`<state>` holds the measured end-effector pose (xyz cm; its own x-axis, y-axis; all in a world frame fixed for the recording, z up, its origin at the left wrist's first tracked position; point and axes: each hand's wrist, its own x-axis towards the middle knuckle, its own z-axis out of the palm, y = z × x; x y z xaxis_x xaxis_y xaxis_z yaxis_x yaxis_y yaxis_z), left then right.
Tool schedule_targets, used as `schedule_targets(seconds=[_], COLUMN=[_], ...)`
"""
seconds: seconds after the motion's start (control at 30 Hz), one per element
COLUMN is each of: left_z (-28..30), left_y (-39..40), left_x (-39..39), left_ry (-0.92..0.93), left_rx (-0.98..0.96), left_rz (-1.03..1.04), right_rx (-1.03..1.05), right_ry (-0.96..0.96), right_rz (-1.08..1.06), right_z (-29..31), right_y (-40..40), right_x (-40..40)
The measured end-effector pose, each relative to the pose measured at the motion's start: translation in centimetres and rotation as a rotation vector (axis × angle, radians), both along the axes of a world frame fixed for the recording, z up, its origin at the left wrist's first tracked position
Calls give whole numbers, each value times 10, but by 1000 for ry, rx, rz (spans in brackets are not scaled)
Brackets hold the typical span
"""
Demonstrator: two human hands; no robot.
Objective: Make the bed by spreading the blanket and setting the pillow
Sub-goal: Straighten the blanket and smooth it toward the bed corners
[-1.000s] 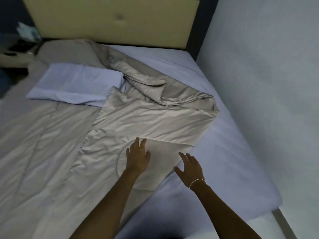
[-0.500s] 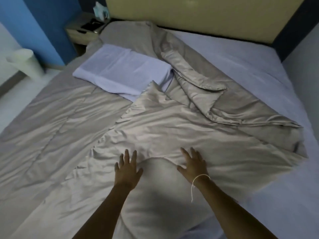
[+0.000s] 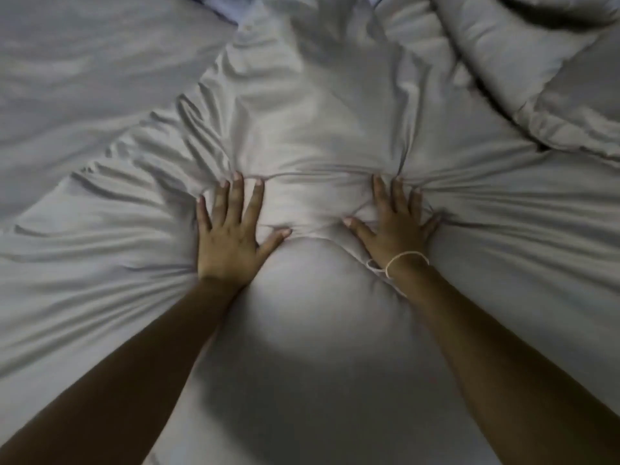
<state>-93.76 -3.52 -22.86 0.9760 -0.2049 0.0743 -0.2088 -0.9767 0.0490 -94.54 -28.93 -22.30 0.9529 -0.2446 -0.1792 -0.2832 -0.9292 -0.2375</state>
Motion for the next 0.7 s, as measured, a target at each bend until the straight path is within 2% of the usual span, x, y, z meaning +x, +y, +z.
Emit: schedule_targets(seconds=[0.17,0.37,0.5,0.6,0.7], left_z=[5,24,47,56,63], left_y=[-3,-15,-23,-21,-15], left_x=[-11,-27,-91,-150,-205], left_ry=[67,71,-54,53,157], left_rx=[36,-93,-135,-161,-161], left_rz=[-48,-111,-197,-266,-355], right_rx=[40,65,103,160,206], right_ry=[-29,-144,-104,12,12], right_rz=[-6,-22,-35,-65,-238], right_z=[5,8,13,35,75], right_y=[3,11,14,14,14], right_x=[-12,-43,-116,-186,-237])
